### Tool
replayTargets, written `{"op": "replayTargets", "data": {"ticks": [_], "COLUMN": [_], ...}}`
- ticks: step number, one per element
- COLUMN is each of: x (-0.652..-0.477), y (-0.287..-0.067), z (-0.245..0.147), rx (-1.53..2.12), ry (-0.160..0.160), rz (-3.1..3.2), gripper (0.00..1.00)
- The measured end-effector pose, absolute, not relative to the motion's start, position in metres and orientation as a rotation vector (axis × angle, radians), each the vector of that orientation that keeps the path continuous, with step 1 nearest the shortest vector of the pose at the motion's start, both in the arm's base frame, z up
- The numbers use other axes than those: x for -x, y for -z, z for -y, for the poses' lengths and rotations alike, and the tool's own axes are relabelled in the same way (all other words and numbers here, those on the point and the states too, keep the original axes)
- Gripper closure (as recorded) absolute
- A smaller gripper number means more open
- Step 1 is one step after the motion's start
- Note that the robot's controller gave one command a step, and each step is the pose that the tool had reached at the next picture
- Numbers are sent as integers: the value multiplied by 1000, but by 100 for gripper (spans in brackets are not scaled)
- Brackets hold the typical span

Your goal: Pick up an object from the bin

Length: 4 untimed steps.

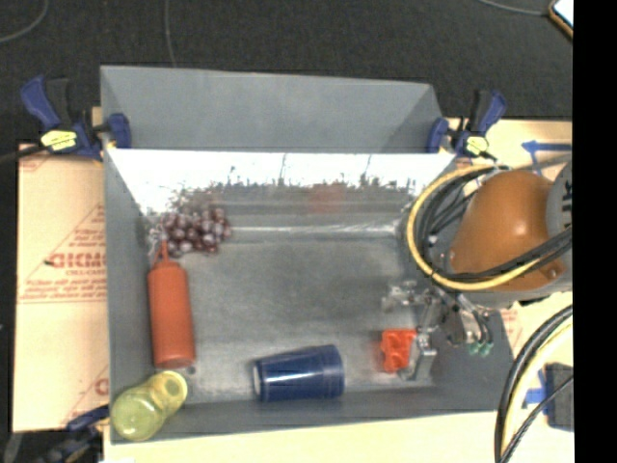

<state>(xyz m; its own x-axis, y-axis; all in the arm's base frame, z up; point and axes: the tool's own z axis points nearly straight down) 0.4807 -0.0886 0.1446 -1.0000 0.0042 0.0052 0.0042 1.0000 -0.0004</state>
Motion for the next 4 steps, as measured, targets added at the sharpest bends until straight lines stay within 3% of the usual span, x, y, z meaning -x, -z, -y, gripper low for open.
{"op": "replayTargets", "data": {"ticks": [1,2,3,4], "x": [-483,-484,-493,-476], "y": [-148,-71,-114,-100], "z": [88,128,130,136], "rx": [-1,63,67,64], "ry": [-3,-6,-7,-6], "rz": [3144,3145,3158,3145], "gripper": [0,0,0,0]}}
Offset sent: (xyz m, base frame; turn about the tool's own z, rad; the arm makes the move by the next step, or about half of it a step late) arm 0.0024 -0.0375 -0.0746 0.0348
